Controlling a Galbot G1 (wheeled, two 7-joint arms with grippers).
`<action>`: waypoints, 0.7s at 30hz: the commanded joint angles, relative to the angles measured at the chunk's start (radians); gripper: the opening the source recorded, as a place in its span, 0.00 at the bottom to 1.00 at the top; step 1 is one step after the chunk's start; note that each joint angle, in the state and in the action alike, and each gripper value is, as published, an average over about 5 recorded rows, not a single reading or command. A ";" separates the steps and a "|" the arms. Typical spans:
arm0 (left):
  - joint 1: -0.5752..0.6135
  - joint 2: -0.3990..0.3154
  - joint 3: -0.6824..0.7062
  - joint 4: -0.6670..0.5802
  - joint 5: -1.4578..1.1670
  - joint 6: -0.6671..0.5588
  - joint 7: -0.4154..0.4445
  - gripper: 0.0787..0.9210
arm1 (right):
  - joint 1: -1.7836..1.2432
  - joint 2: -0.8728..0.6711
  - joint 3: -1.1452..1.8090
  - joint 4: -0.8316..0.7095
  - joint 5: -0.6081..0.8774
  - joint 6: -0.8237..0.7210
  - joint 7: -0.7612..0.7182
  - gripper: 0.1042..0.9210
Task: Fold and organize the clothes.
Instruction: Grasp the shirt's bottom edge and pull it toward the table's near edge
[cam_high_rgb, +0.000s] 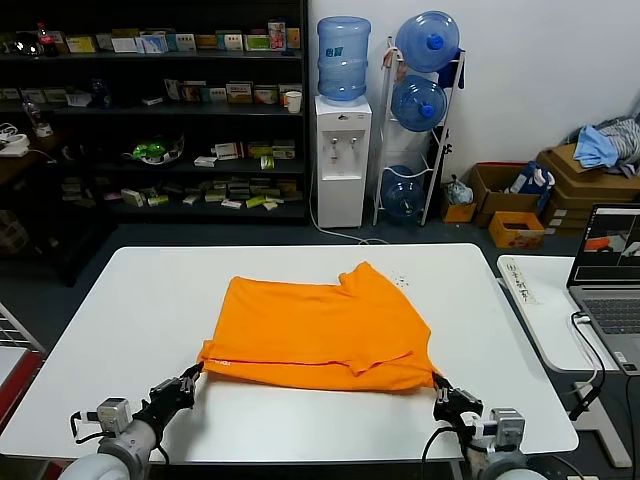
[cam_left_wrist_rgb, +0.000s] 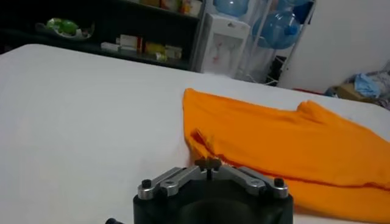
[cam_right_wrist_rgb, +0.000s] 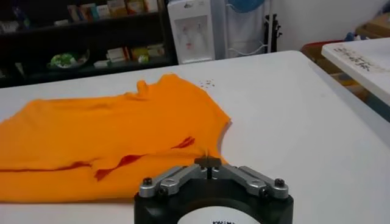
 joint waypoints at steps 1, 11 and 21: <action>0.108 0.054 -0.072 -0.115 -0.078 0.040 -0.051 0.02 | -0.160 -0.032 0.028 0.087 -0.012 0.020 0.008 0.02; 0.340 0.122 -0.142 -0.150 -0.109 0.059 -0.056 0.02 | -0.221 -0.064 0.029 0.090 0.036 -0.008 0.063 0.02; 0.424 0.096 -0.123 -0.190 -0.090 0.066 -0.070 0.03 | -0.233 -0.062 0.027 0.103 0.005 -0.013 0.086 0.04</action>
